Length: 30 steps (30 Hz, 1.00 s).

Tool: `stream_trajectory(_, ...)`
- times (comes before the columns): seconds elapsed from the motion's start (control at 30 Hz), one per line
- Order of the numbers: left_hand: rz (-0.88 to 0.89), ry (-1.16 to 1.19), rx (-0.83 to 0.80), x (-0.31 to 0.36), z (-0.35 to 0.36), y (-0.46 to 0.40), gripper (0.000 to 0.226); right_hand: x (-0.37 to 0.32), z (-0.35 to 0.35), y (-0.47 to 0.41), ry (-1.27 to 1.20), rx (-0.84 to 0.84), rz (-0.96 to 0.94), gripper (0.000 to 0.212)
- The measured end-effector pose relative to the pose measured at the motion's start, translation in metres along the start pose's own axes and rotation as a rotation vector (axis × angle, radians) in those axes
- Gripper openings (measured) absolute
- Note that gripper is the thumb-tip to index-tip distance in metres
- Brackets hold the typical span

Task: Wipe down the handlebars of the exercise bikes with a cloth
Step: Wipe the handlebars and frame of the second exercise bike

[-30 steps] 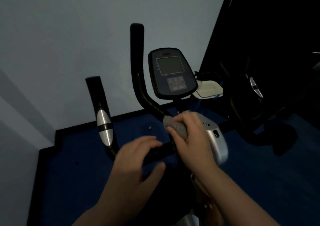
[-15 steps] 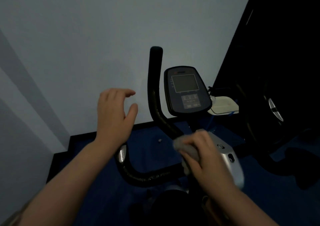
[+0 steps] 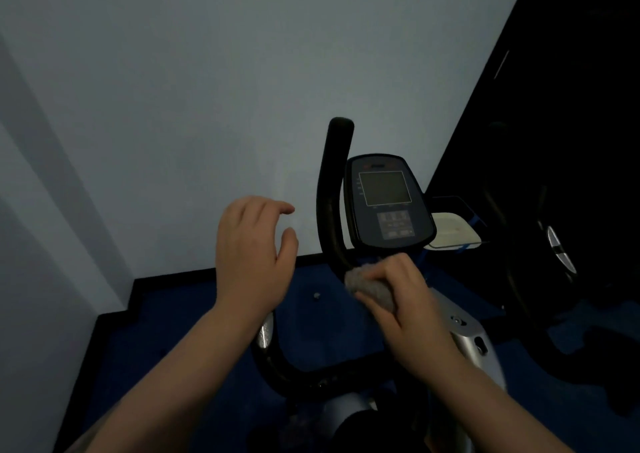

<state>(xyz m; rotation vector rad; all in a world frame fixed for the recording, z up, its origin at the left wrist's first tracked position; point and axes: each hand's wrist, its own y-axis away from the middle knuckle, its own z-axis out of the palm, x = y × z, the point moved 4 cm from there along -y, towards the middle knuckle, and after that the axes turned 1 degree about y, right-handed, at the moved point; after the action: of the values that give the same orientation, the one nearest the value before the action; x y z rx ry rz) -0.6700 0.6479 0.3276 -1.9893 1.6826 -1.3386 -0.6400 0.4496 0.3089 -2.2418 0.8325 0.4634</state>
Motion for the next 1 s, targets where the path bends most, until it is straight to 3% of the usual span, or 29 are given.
stream_trajectory(0.13,0.001,0.005,0.014,-0.002,0.002,0.000,0.022,-0.006,0.011,-0.039,0.044,0.006,0.049,0.012)
stream_trajectory(0.23,0.000,-0.015,-0.010,-0.001,0.002,0.001,0.024,-0.019,0.024,-0.080,0.067,0.102,0.070,0.013)
stream_trajectory(0.4,0.005,-0.004,-0.002,-0.002,0.000,0.001,0.023,-0.002,0.018,-0.055,-0.127,0.111,0.154,0.016)
stream_trajectory(0.67,-0.004,0.005,-0.021,-0.002,0.000,0.002,0.024,-0.016,0.023,-0.099,0.084,0.203,0.101,0.013)
stream_trajectory(0.73,-0.007,0.006,-0.023,-0.002,-0.001,0.002,0.024,-0.014,0.010,-0.104,0.040,0.330,0.108,0.011)
stream_trajectory(0.83,-0.023,0.027,-0.015,-0.002,-0.001,0.002,0.024,-0.017,-0.028,-0.114,-0.132,0.653,0.034,0.010)
stream_trajectory(0.87,-0.026,0.035,-0.014,-0.003,0.000,0.002,0.024,-0.019,-0.036,-0.124,-0.171,0.677,-0.011,0.013)
stream_trajectory(1.0,-0.034,0.034,-0.015,-0.005,0.001,0.004,0.024,-0.023,-0.017,-0.148,-0.260,0.474,-0.032,0.020)
